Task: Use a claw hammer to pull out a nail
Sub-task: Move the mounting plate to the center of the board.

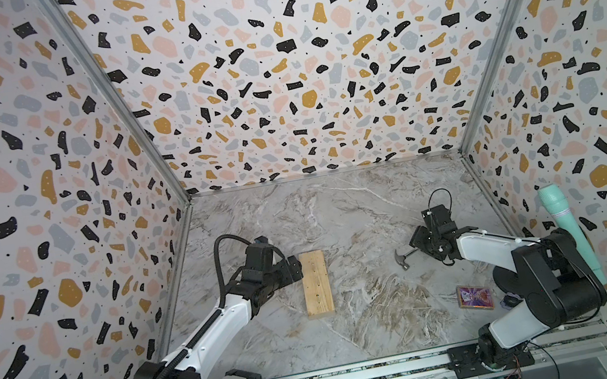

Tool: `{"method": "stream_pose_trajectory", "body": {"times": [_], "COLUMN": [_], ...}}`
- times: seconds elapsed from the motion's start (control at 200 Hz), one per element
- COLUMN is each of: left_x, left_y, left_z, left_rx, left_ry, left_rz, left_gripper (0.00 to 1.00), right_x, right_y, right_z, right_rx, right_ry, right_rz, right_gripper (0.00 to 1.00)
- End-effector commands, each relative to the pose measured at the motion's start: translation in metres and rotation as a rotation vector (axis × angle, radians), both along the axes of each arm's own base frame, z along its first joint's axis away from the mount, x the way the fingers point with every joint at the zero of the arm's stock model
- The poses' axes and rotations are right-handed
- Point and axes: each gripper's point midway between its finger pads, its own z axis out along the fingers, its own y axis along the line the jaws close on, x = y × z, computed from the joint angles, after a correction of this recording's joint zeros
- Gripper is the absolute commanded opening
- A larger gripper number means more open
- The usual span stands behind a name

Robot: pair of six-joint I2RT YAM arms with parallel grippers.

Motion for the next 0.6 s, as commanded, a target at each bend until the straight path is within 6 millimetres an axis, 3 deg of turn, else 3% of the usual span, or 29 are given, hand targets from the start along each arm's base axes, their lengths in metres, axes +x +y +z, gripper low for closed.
{"method": "stream_pose_trajectory", "body": {"times": [0.0,0.22,0.466,0.596], "left_x": [-0.010,-0.009,-0.015,-0.021], "left_y": [0.016,0.009,-0.034,-0.042], "left_z": [-0.020,-0.033,-0.028,-0.039], "left_rx": [0.102,0.085,-0.053,-0.080], "left_ry": [0.059,0.069,0.039,0.066], "left_rz": [0.008,-0.019,-0.137,-0.150], "left_gripper": [0.94,0.88,0.86,0.82], "right_x": [0.009,0.008,0.008,0.009], "right_y": [-0.002,-0.003,-0.003,-0.001], "right_z": [0.011,0.009,0.007,0.005], "right_rx": [0.007,0.006,0.009,0.019], "right_ry": [-0.022,-0.018,-0.018,-0.017], "right_rz": [-0.037,-0.048,-0.054,-0.046], "right_gripper": [0.64,0.59,0.52,0.46]}}
